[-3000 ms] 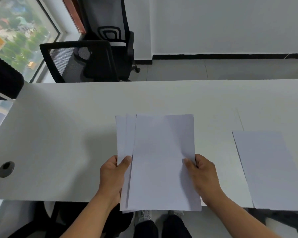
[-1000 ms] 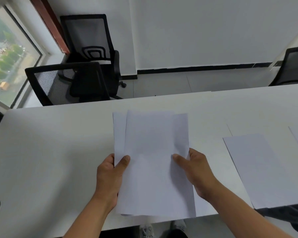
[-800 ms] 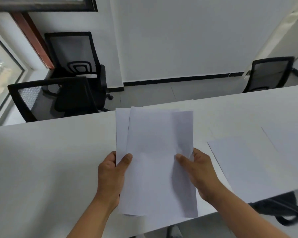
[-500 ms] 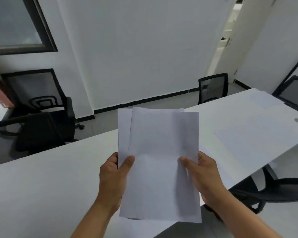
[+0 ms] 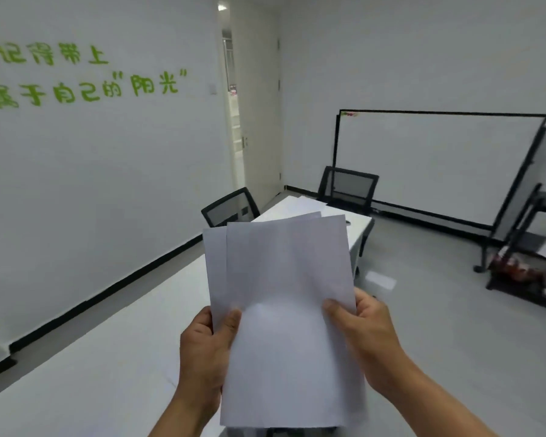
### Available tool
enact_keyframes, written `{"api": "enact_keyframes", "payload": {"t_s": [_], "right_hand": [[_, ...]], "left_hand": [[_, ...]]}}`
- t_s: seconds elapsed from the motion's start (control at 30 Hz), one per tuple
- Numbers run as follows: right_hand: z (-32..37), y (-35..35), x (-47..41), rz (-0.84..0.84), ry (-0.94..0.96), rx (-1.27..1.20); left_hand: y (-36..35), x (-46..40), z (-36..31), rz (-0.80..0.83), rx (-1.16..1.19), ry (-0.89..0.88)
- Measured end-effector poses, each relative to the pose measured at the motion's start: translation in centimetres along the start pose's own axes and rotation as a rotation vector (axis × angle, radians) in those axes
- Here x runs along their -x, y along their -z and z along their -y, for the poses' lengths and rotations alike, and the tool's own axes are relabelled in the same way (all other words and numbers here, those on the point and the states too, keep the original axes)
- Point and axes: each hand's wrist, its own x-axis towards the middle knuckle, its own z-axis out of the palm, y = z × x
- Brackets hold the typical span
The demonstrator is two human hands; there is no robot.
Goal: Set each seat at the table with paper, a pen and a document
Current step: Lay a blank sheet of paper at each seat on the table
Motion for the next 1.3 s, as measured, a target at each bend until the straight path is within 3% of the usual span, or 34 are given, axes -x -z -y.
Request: {"api": "enact_keyframes", "payload": {"t_s": [0.17, 0.37, 0.83, 1.3], "right_hand": [[2.5, 12.7, -0.2, -0.157, 0.035, 0.003], [3.5, 22.3, -0.8, -0.325, 0.040, -0.035], [5.0, 33.0, -12.5, -0.537, 0.093, 0.039], [7.6, 44.4, -23.6, -0.655, 0.121, 0.128]], "left_hand": [[-13.1, 1.2, 0.1, 0.181, 0.035, 0.025], [-24.1, 1.1, 0.4, 0.353, -0.007, 0.031], [-43.8, -9.4, 4.4, 0.625, -0.010, 0.075], [-61.8, -15.6, 4.3, 0.772, -0.051, 0.097]]}}
